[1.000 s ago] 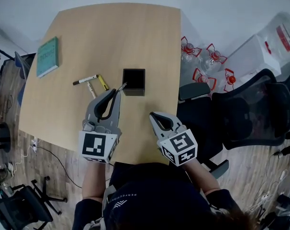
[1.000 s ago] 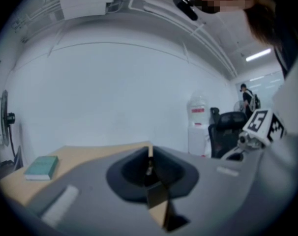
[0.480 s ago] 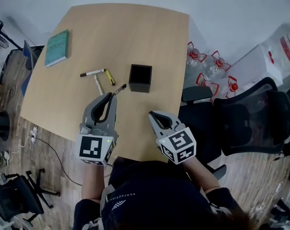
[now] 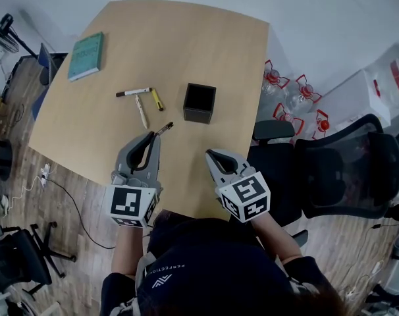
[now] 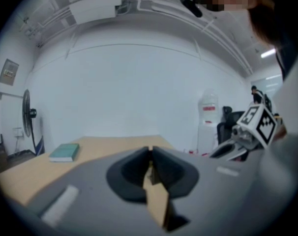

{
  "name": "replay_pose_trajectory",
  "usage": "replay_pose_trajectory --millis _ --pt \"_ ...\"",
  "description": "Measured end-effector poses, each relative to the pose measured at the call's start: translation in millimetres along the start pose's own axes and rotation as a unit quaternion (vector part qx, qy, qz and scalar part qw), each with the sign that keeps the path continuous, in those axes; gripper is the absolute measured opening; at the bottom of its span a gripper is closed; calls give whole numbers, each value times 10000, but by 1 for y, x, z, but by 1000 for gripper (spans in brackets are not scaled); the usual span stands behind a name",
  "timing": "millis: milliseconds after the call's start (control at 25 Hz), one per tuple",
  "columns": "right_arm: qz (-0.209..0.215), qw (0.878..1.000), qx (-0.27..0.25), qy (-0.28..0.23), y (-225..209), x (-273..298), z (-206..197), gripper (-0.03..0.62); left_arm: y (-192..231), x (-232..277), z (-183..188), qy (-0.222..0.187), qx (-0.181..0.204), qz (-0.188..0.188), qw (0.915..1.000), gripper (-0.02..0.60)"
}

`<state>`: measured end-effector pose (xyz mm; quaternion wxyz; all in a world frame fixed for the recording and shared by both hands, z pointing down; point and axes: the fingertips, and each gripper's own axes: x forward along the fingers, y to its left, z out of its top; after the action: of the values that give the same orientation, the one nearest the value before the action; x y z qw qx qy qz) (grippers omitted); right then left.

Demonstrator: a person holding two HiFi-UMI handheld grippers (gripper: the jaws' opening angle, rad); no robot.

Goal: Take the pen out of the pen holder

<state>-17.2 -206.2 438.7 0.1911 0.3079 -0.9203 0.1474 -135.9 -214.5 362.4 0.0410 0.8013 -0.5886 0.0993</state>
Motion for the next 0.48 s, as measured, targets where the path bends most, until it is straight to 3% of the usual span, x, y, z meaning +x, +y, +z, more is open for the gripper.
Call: replay_pose_trajectory --millis 480 --pt "-17 10000 14 14 -2 3 0 3 0 -8 -21 233 -169 75 9996 28"
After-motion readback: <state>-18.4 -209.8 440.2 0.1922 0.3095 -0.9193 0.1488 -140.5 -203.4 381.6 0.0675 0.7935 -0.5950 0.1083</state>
